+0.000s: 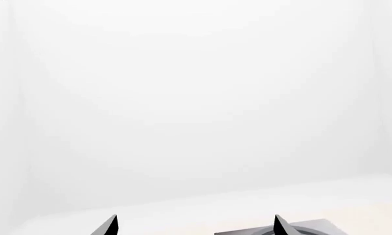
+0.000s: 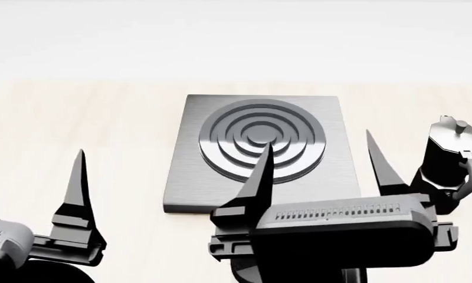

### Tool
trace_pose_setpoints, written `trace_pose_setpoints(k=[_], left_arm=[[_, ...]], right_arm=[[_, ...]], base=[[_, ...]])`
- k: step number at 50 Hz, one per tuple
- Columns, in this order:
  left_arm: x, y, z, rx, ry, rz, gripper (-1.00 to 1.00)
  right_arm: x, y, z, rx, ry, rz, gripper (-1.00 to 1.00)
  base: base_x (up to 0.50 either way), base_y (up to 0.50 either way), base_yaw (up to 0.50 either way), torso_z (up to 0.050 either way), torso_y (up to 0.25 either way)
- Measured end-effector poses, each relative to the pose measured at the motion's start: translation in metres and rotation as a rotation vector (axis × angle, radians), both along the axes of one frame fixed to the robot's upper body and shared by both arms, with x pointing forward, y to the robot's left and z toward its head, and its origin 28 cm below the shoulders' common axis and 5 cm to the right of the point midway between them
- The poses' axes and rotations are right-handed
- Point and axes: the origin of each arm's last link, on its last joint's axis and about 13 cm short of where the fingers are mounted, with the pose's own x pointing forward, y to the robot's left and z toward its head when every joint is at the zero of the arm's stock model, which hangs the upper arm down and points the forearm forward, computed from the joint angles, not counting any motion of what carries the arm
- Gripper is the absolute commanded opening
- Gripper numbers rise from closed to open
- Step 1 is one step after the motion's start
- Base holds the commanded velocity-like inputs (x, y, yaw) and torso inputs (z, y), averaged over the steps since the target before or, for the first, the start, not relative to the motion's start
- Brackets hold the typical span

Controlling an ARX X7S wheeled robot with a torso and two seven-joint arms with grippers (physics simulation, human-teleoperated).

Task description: Turn on the stove.

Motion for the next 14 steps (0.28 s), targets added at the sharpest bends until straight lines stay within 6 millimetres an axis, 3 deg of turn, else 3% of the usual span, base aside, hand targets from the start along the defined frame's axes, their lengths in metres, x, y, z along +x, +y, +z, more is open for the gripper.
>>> trace_pose_setpoints(k=[14], left_arm=[[-0.0028,-0.0003,0.0031,-0.002,-0.011,-0.005,1.0]], right_arm=[[-0.0012,0.0007,0.0011,-0.008,-0.01,0.002,1.0]], base=[[0.0,0.0,0.0,0.0,0.0]])
